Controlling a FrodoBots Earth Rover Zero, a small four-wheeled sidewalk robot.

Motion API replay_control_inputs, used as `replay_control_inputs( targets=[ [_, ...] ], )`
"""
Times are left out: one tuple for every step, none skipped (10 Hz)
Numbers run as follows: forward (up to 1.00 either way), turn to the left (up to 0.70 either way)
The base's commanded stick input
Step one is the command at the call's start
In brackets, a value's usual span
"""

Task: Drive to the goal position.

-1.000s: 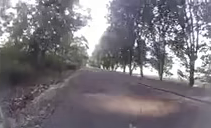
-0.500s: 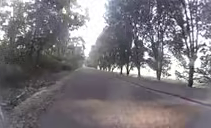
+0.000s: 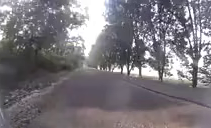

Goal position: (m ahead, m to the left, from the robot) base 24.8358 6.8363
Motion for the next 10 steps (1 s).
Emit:
replay_control_inputs(
  targets=[
    [0.70, 0.00],
    [0.70, 0.00],
    [0.70, 0.16],
    [0.70, 0.35],
    [0.70, 0.35],
    [0.70, 0.35],
    [0.70, 0.35],
    [0.70, 0.33],
    [0.70, 0.25],
    [0.70, 0.16]
  ],
)
